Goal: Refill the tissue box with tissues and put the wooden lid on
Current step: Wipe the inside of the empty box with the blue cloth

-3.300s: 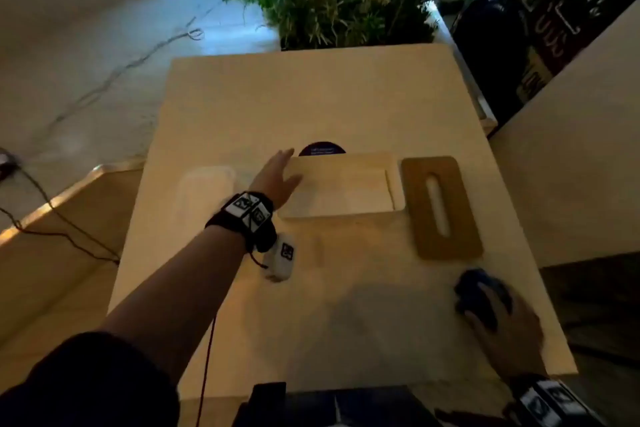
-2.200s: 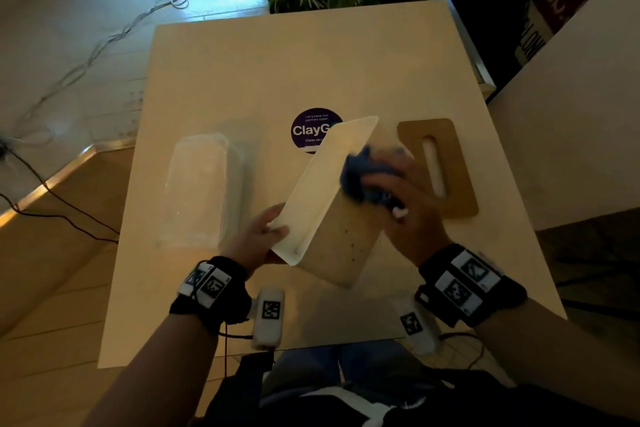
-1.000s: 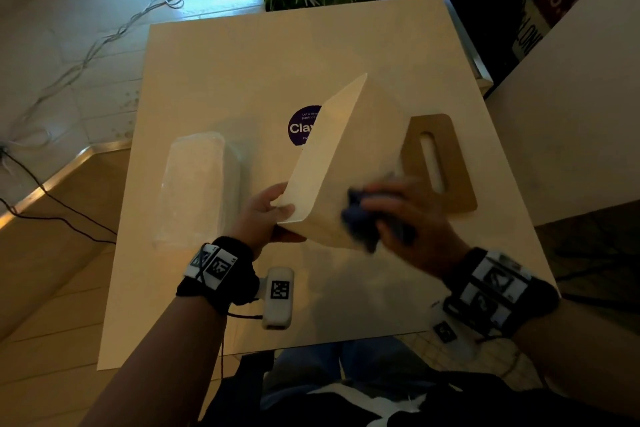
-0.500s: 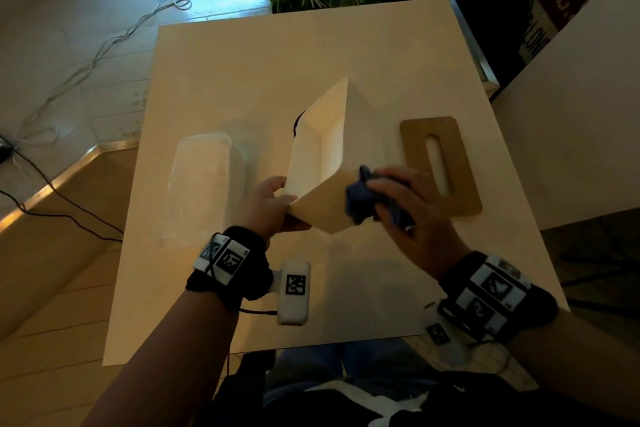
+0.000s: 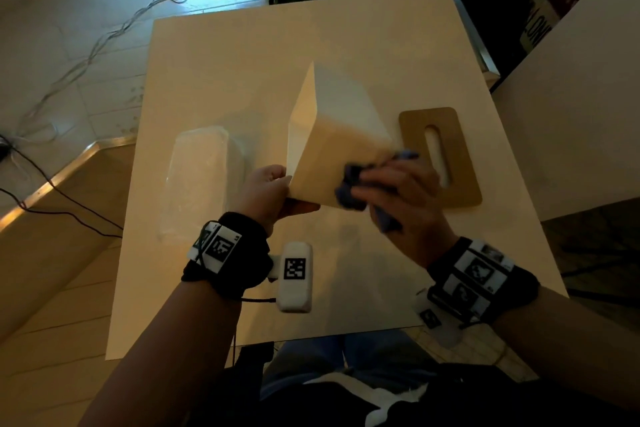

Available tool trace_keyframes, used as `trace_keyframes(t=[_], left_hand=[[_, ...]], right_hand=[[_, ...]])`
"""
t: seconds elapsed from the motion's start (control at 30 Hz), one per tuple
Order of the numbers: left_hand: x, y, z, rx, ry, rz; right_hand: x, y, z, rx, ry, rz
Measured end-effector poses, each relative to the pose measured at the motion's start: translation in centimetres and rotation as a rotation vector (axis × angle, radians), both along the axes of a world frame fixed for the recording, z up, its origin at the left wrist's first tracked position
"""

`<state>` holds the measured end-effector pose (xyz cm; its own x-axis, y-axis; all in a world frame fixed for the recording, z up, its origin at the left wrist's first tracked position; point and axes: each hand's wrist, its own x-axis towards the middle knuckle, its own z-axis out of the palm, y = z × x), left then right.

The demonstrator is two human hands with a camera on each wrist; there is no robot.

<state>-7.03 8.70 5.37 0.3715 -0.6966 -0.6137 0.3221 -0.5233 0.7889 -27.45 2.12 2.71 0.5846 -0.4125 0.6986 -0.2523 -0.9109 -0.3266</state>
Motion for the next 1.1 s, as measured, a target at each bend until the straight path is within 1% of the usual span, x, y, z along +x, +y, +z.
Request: trace_keyframes(t=[0.07, 0.1, 0.13, 0.2, 0.23, 0.3, 0.37, 0.4, 0.47, 0.5, 0.53, 0.63, 0.7, 0.73, 0.77, 0.87, 0.9, 0.93, 0.97, 1.0, 1.1], left_hand=[[-0.5, -0.1, 0.3, -0.018, 0.02, -0.015], [-0.7, -0.1, 0.5, -0.032, 0.045, -0.026], [-0.9, 0.0, 0.6, -0.044, 0.075, -0.038], [-1.1, 0.2, 0.7, -0.072, 0.126, -0.063], [-1.0, 0.3, 0.8, -0.071, 0.11, -0.08], [-0.7, 0.4, 0.6, -0.04, 0.008, -0.1], [-0.4, 0.6, 0.6, -0.033, -0.051, -0.105], [-0.3, 0.7, 0.4, -0.041, -0.054, -0.112], [-0.2, 1.0, 0.3, -0.057, -0.046, -0.138], [-0.2, 1.2, 0.2, -0.062, -0.047, -0.154], [-0.2, 1.4, 0.1, -0.066, -0.059, -0.172], [0.2, 1.6, -0.1, -0.094, -0.122, -0.246], [0.5, 1.9, 0.0, -0.123, -0.141, -0.285], [0.7, 2.1, 0.0, -0.13, -0.138, -0.305], [0.8, 2.3, 0.0, -0.135, -0.128, -0.327], [0.5, 2.9, -0.2, -0.136, -0.1, -0.37], [0.3, 3.1, -0.4, -0.137, -0.095, -0.369], [0.2, 3.1, -0.5, -0.137, -0.102, -0.37], [0.2, 3.1, -0.7, -0.133, -0.11, -0.368], [0.3, 3.2, -0.8, -0.125, -0.115, -0.363], [0.8, 3.4, -0.8, -0.117, -0.084, -0.385]], right_hand=[[1.5, -0.7, 1.8, 0.023, -0.138, -0.07], [2.5, -0.5, 2.3, 0.013, -0.174, -0.076], [3.3, -0.1, 2.5, -0.013, -0.168, -0.064], [3.9, 1.4, 1.3, -0.088, -0.054, 0.01], [3.6, 2.2, 0.3, -0.117, 0.013, 0.063], [2.2, 3.2, -1.2, -0.132, 0.108, 0.179], [0.8, 2.9, -1.0, -0.089, 0.136, 0.252], [0.3, 2.3, -0.2, -0.053, 0.106, 0.233], [0.0, 0.6, 2.3, 0.055, -0.016, 0.136], [0.2, -0.2, 3.5, 0.131, -0.052, 0.132], [0.4, -0.8, 4.5, 0.189, -0.054, 0.18], [0.9, -2.0, 5.5, 0.184, 0.074, 0.388], [0.7, -3.5, 4.9, 0.278, 0.148, 0.429], [0.5, -4.4, 4.6, 0.348, 0.151, 0.393], [0.4, -5.4, 4.2, 0.406, 0.127, 0.306], [0.4, -7.7, 3.8, 0.564, -0.02, -0.097], [0.4, -7.5, 3.7, 0.598, -0.031, -0.169], [0.4, -6.7, 3.8, 0.574, -0.014, -0.19], [0.3, -5.4, 4.1, 0.506, 0.03, -0.156], [0.1, -3.9, 4.3, 0.434, 0.08, -0.059], [-1.0, -0.6, 3.9, 0.32, 0.211, 0.328]])
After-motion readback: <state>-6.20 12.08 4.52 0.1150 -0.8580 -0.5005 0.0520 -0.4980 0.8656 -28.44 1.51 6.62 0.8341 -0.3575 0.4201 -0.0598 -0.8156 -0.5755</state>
